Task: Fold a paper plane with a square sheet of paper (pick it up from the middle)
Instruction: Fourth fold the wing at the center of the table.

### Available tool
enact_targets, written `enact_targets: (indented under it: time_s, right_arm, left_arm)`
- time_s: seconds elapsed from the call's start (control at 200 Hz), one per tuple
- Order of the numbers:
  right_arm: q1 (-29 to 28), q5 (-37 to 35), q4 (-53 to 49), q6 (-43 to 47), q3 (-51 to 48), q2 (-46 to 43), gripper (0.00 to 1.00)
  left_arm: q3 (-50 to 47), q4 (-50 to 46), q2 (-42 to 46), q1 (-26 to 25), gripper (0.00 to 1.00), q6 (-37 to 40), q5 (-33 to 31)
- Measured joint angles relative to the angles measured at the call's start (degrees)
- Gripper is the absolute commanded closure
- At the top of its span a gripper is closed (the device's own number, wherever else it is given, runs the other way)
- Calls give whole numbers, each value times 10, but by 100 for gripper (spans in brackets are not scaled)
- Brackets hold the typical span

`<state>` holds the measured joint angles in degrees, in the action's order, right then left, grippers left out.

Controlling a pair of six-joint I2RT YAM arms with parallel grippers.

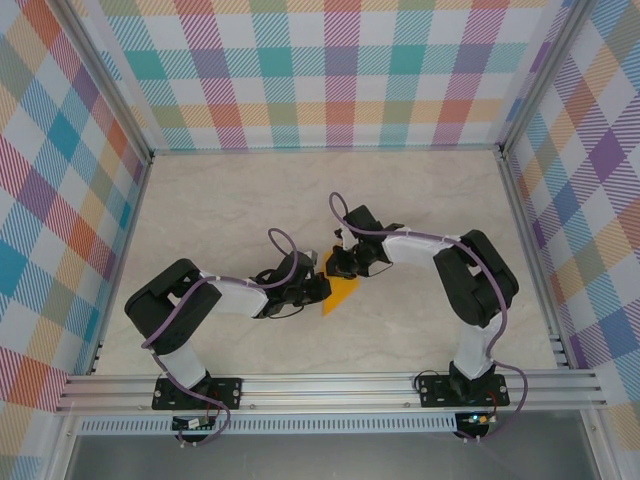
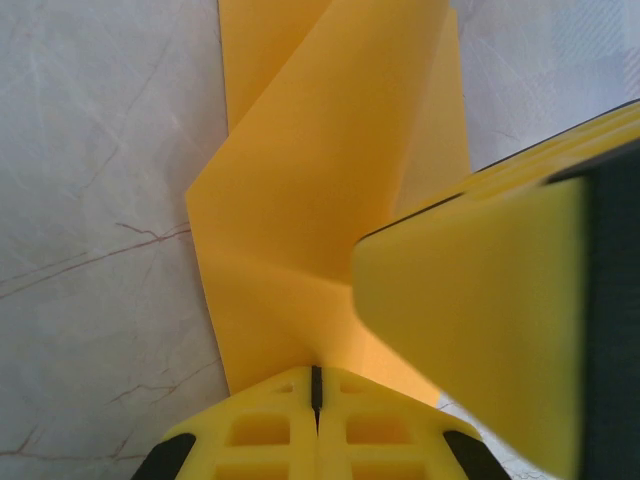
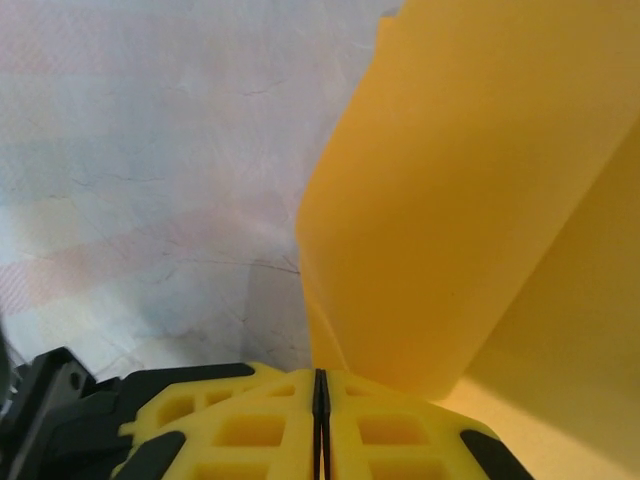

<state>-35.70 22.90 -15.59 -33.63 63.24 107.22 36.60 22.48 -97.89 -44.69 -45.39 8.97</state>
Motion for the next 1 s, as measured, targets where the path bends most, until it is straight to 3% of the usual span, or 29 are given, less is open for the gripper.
enact_targets:
  time_s: [0.36,0.605,1.0]
  right_arm:
    - [-1,-76,-32,-4,1,9,92]
    - [-3,-88,-35,-6,1,4,92]
    - [0,-23,1,-6,-14,1,94]
  left_arm:
    - [3,-6,0,0,100,0,0]
    - [6,-11,0,0,100,0,0]
    - [8,-14,-1,0,100,0,2]
